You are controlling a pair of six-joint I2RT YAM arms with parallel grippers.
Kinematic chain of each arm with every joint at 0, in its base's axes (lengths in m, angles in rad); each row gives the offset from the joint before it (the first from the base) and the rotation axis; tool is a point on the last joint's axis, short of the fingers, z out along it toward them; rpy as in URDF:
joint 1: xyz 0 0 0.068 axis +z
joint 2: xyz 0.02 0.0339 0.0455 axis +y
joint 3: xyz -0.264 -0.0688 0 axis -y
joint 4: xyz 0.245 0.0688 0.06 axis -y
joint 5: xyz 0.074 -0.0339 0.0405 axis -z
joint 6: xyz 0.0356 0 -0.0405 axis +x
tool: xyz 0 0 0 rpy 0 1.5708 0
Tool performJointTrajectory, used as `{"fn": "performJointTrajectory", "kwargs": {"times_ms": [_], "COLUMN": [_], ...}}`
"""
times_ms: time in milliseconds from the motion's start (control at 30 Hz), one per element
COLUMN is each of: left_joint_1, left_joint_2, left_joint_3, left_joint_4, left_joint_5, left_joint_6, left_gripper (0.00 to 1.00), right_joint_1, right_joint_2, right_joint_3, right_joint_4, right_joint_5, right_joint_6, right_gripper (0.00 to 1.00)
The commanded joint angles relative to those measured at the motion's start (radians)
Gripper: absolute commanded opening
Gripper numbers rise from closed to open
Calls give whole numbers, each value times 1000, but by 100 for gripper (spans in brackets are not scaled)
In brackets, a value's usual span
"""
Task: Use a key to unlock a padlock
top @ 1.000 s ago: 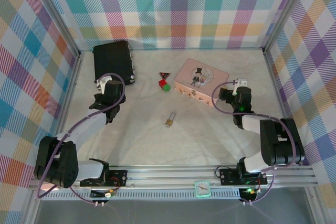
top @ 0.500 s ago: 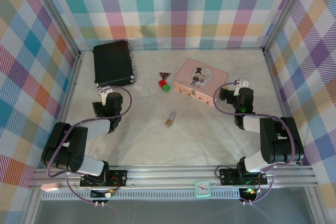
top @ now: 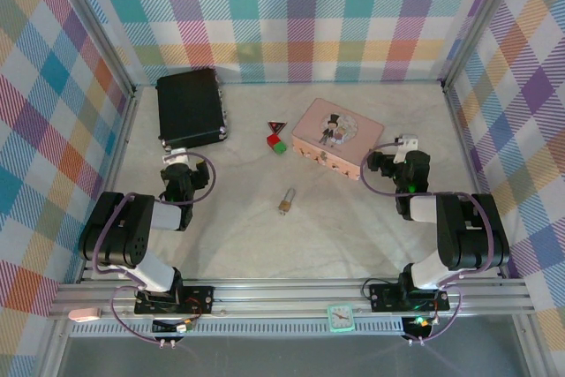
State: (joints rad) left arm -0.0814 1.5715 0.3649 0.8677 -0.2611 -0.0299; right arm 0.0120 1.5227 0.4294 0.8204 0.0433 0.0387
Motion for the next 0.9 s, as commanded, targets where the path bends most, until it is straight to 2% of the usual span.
{"fn": "performJointTrajectory", "kwargs": {"times_ms": [0, 333, 567, 867], "left_joint_1": [11, 8, 8, 7], "left_joint_2": [2, 5, 8, 8], "left_joint_3": [23, 25, 43, 43], "left_joint_4": [28, 30, -1, -1], "left_joint_5": [49, 45, 101, 100], "left_joint_6": [16, 18, 41, 44], "left_gripper": [87, 100, 100, 100], "right_joint_1": [-4, -4, -4, -4], "right_joint_2": [11, 11, 11, 12], "right_joint_3": [-17, -14, -14, -14], "right_joint_4": [5, -3, -1, 1], "right_joint_5": [-31, -48, -47, -44], "right_joint_6": [-23, -25, -26, -26], "right_gripper": [99, 99, 99, 99]}}
